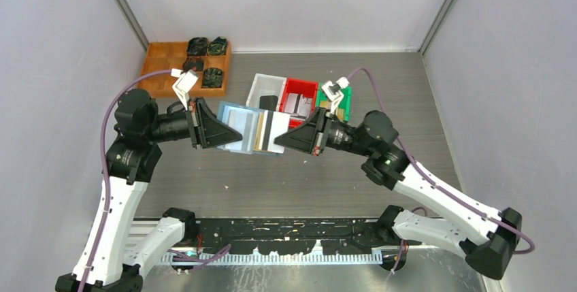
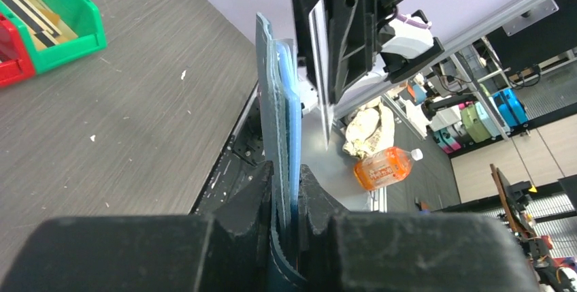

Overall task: Take the credit cards out of the card holder
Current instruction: Remove the credit card from the card holder, then place the credit card in the storage box.

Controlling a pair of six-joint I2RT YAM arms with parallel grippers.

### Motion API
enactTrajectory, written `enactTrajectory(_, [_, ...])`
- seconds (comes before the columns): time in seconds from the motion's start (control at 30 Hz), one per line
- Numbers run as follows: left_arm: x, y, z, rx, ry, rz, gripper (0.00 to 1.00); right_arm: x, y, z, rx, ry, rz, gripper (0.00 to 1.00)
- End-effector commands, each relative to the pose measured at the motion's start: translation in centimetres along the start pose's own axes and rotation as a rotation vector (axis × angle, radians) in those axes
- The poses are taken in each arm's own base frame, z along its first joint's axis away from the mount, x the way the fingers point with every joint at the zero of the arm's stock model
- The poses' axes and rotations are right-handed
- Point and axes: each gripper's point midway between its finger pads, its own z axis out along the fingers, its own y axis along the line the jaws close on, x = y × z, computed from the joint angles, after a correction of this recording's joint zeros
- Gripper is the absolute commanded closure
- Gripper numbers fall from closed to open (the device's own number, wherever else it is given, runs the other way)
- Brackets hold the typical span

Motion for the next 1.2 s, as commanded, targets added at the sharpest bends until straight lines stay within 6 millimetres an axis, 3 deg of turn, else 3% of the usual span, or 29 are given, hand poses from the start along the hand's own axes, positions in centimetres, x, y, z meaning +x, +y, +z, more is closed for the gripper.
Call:
enactTrajectory(0.0, [-0.8,-1.1,-0.5,-0.007,-0.026,0.115,0.99,-1.0,0.6,-2.1,0.040,-0.036,-0.089,0.97])
enactTrajectory(0.1, [-0.8,-0.3,-0.7,-0.058,-0.029,0.164,0.99,-2.4,-0.9,-3.5,0.171,-0.051,-0.133,0.99])
enactTrajectory(0.23, [-0.9,1.2,-1.3,-0.165,-0.037,0.272,0.99,-5.2,-5.4,-5.7,0.433,-0.065,-0.128,1.00])
enactTrajectory(0.37, [-0.2,2.9,-2.2,-0.261,-0.019,0.357,0.99,-9.1,-10.7,-7.2,0.589,-0.124,-0.033,1.00])
enactTrajectory(0.5, [1.0,3.6,-2.8,-0.300,0.014,0.385,1.00,-12.3,-18.2,-8.9,0.835,-0.139,-0.004,0.99])
enactTrajectory(0.6, [1.4,3.8,-3.1,-0.318,0.022,0.375,1.00,-13.1,-22.4,-9.3,0.949,-0.121,-0.002,0.99])
enactTrajectory(0.87, [2.5,4.6,-3.0,-0.329,0.086,0.286,1.00,-16.1,-30.1,-9.3,1.070,-0.140,0.007,0.99])
enactTrajectory(1.17, [2.3,4.2,-2.8,-0.313,0.095,0.254,1.00,-15.7,-36.1,-8.7,1.126,-0.115,0.097,0.99])
